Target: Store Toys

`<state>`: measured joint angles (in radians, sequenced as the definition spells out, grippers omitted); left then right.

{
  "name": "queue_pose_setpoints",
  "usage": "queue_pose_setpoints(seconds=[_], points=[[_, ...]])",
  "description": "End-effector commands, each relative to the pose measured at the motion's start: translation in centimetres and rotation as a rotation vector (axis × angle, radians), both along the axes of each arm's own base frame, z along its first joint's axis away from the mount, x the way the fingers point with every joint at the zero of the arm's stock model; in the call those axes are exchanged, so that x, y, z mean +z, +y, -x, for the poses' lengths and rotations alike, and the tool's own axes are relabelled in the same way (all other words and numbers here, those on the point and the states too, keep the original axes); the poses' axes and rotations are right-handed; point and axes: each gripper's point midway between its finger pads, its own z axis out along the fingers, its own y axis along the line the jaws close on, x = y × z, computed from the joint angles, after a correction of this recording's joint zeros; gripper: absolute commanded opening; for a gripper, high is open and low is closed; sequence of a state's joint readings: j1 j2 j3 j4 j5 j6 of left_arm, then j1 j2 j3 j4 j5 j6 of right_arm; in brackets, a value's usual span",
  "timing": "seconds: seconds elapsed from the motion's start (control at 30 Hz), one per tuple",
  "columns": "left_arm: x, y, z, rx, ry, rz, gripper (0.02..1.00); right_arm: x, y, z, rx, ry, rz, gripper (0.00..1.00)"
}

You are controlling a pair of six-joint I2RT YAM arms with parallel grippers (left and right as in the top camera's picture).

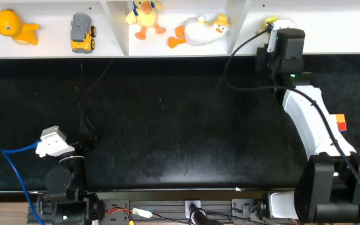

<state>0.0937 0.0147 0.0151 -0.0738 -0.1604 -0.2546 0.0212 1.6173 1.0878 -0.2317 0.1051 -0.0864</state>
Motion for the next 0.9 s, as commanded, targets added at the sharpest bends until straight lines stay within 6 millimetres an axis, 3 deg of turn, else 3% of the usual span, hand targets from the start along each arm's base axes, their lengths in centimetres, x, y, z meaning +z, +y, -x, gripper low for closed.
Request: queue_pose_setpoints(seconds=[0.03,0.23,0.5,0.57,0.6,0.63,0.7,0.8,0.9], points=[[0.1,0.1,0.0,-0.001,-0.005,-0.022,0.996,-0.5,0.5,-0.9,0.031,-0.024,-0.02,0.047],[0.1,0.1,0.0,-0.001,-0.005,-0.022,0.998,-1.8,0.6,-1.7,0.031,-0.02,-0.019,0.047],[0.1,0.1,0.0,-0.001,-0.005,-0.022,0.998,-2.2,0.6,-2.2,0.031,-0.029,-0.02,0.051],[0.1,0.1,0.0,-0.001,-0.005,-0.022,0.998,-2.2,0.5,-2.2,0.03,-0.029,-0.019,0.264],[0.1,0.1,0.0,-0.001,-0.005,-0.022,0.996,-2.2,0.5,-2.2,0.03,-0.029,-0.019,0.432],[0.1,0.1,0.0,-0.001,-0.005,-0.022,0.998,-2.2,0.5,-2.2,0.03,-0.028,-0.019,0.715],[0.1,0.1,0.0,-0.001,-0.005,-0.022,0.998,-2.2,0.5,-2.1,0.028,-0.026,-0.02,0.998],[0.1,0.1,0.0,-0.001,-0.005,-0.021,0.996,-1.9,0.4,-1.7,0.02,-0.014,-0.016,0.996],[0.1,0.1,0.0,-0.001,-0.005,-0.022,0.998,0.0,-0.7,-0.6,-0.062,-0.002,-0.017,0.998]])
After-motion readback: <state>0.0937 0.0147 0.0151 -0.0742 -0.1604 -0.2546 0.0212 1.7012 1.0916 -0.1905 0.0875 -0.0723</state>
